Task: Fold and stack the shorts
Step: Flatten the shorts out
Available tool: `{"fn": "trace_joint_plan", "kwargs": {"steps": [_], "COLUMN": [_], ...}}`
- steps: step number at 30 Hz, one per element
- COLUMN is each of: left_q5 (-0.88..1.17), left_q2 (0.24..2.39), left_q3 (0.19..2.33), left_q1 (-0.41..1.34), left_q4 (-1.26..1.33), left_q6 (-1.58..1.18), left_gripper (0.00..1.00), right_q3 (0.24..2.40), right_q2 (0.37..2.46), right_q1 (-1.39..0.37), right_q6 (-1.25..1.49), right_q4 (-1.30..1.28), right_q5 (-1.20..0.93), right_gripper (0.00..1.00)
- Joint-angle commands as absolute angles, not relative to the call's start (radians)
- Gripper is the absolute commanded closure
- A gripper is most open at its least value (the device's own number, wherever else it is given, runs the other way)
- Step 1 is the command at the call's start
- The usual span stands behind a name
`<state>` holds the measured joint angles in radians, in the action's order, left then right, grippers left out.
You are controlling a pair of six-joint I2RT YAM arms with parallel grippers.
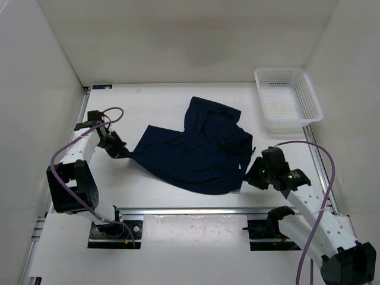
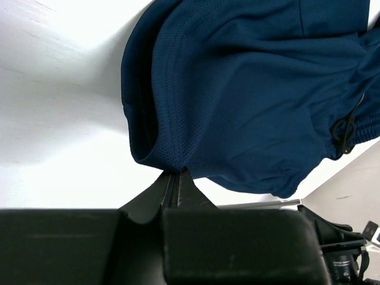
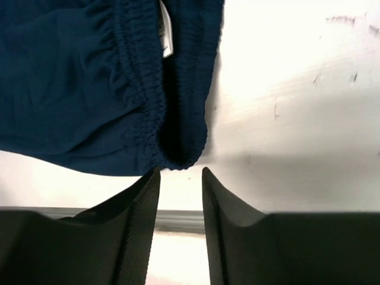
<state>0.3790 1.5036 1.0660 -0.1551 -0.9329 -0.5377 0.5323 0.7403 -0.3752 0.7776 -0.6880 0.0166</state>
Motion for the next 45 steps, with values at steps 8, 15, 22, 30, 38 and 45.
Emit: {"fn": "trace_joint_plan", "kwargs": {"steps": [8, 15, 22, 30, 38, 45], "left_q5": [0.402, 0.393, 0.402, 0.402, 0.402, 0.411], "left_q2": [1.445, 1.445, 1.454, 1.463, 1.463, 1.463], "left_q3": [1.071, 1.071, 1.071, 1.062, 1.043, 1.034], "left_q1": [-0.152, -0.152, -0.152, -0.152, -0.152, -0.152], "left_q4": [-0.907, -0.907, -0.907, -0.897, -0.888, -0.888], "left_q6": [-0.523, -0.523, -0.514, -0.495, -0.486, -0.486], "left_gripper": [0.9, 0.9, 0.9, 0.9, 0.9, 0.9], "right_q3": [0.695, 0.767, 0.767, 0.758, 0.749, 0.749], "right_q2": [0.968, 1.15, 1.278, 1.387, 1.436, 1.427], "right_q1": [-0.474, -0.563, -0.552, -0.459, -0.483, -0.492], "right_q6": [1.083, 1.175, 1.262, 1.266, 1.295, 1.304], "right_q4": [-0.71, -0.701, -0.75, -0.713, -0.693, -0.693], "right_q5": [-0.08, -0.049, -0.049, 0.046, 0.047, 0.048], "right_gripper": [0.53, 0.43, 0.41, 0.41, 0.73, 0.7]}}
